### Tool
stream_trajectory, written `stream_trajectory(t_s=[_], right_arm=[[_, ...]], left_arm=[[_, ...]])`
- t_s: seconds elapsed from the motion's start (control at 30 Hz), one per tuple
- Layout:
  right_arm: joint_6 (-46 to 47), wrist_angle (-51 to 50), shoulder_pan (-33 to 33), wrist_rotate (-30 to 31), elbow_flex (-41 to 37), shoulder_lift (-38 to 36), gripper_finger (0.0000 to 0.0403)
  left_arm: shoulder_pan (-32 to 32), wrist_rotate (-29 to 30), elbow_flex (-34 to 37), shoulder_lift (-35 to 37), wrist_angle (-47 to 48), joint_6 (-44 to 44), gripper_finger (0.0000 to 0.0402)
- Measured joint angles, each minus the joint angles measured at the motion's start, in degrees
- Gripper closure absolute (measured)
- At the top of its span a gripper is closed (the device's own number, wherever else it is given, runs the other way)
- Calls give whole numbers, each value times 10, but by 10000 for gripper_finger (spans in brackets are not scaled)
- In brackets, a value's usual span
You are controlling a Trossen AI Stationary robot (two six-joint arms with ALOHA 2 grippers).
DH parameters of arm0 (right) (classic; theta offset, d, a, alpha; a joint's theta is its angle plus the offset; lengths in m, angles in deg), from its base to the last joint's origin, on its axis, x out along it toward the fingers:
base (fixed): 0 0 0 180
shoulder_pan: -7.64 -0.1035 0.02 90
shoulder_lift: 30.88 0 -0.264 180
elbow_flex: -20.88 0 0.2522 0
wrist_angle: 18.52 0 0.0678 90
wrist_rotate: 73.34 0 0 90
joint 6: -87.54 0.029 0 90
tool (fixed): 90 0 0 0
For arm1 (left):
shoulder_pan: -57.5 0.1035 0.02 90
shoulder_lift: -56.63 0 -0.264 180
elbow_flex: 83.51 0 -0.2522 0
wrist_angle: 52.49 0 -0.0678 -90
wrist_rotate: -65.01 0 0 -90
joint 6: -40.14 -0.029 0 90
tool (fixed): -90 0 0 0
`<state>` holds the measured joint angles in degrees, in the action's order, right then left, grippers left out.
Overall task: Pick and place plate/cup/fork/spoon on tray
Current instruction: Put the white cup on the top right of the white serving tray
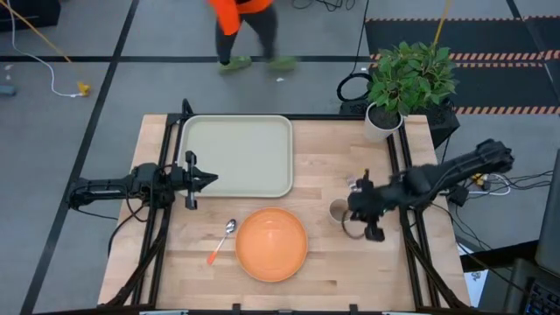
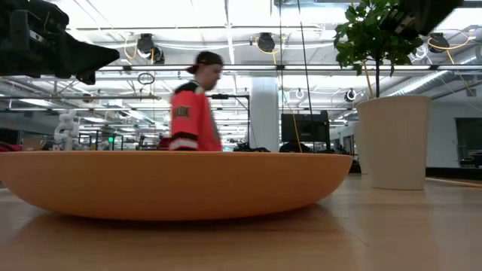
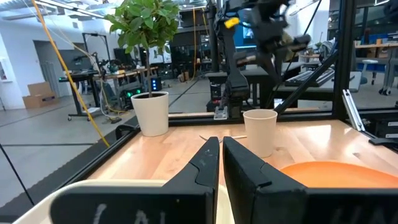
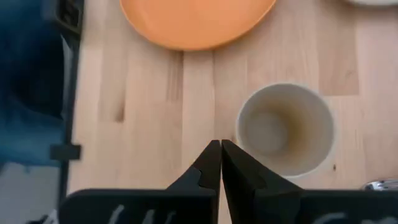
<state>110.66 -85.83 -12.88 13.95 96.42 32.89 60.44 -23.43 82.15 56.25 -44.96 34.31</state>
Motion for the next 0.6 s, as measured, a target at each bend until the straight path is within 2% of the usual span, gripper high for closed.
stream_trajectory(t_s=[0.07,0.27,0.43,0.6], right_arm=[[-4,2,-13,2,0,18,383],[-38,5,-36,71,0,58,332],[-47,8,-36,74,0,84,283],[-59,10,-36,72,0,109,258]], left_arm=[[0,0,0,0,0,0,376],[0,0,0,0,10,-11,376],[0,0,0,0,14,-10,376],[0,0,0,0,14,-11,376]])
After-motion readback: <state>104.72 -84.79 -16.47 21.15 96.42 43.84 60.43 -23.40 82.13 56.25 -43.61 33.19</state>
